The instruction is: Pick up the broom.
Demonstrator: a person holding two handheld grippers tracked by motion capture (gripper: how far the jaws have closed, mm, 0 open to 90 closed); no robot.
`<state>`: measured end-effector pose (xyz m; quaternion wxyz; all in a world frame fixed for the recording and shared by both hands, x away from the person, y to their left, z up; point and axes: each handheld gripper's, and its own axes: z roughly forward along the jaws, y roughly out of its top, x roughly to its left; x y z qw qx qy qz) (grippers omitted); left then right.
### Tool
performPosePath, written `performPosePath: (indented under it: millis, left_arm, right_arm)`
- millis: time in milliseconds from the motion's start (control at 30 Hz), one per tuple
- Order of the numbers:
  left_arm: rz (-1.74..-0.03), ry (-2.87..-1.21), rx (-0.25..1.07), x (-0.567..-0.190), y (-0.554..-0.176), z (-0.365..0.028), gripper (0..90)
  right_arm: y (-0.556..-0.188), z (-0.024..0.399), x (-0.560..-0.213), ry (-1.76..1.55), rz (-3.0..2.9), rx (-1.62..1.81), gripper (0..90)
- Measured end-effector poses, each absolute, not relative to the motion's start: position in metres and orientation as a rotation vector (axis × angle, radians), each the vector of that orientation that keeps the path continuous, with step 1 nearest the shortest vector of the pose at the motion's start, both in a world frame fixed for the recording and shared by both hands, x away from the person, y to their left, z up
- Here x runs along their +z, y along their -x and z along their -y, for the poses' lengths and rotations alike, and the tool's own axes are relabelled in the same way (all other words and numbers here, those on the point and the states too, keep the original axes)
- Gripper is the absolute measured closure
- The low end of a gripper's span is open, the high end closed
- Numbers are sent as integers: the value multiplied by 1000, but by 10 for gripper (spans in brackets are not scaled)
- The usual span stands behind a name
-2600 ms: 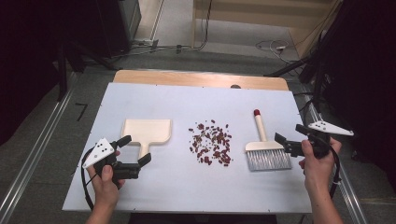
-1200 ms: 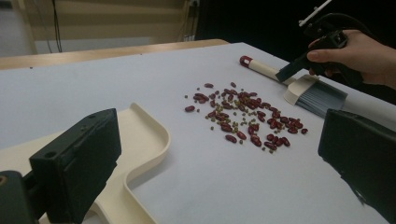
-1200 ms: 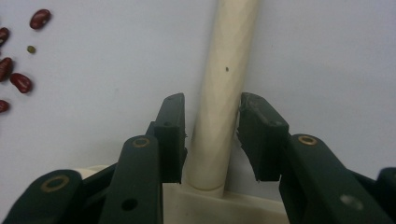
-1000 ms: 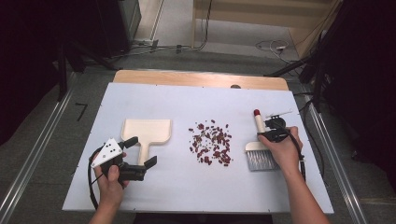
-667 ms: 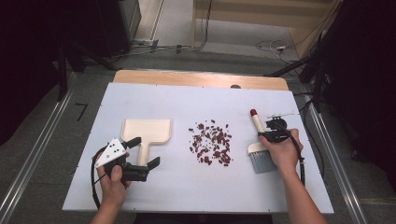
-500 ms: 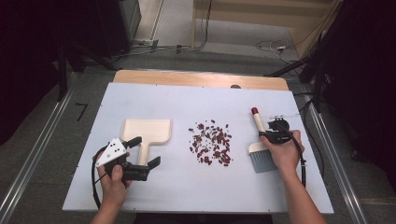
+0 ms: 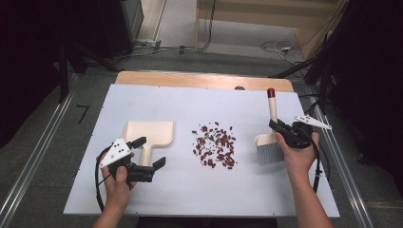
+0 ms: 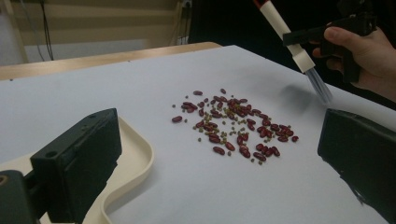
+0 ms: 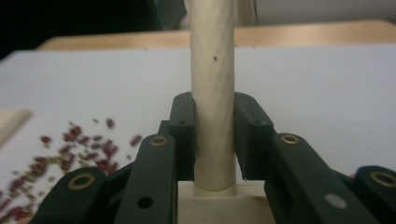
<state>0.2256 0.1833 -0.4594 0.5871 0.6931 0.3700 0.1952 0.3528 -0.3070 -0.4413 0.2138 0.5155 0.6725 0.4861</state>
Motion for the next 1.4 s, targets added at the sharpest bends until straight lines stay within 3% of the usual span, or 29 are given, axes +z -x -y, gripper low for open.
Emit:
performPosePath:
  millis: [267, 500, 1033, 1133, 1400]
  left_arm:
    - [-841, -1616, 426, -449, -226, -167, 2]
    - [-831, -1613, 385, -444, -226, -152, 8]
    - [-817, -1614, 242, -432, -218, -106, 96]
    - [-822, -1625, 191, -431, -217, -98, 137]
    - [-827, -1657, 89, -434, -217, -83, 370]
  right_arm:
    - [-334, 289, -418, -1287, -1807, 1513, 701]
    - [-312, 247, -403, -1143, -1834, 1612, 700]
    - [-277, 176, -402, -980, -1925, 1712, 700]
    - [-271, 167, -404, -949, -1943, 1702, 700]
    - [-261, 149, -411, -892, -1984, 1703, 700]
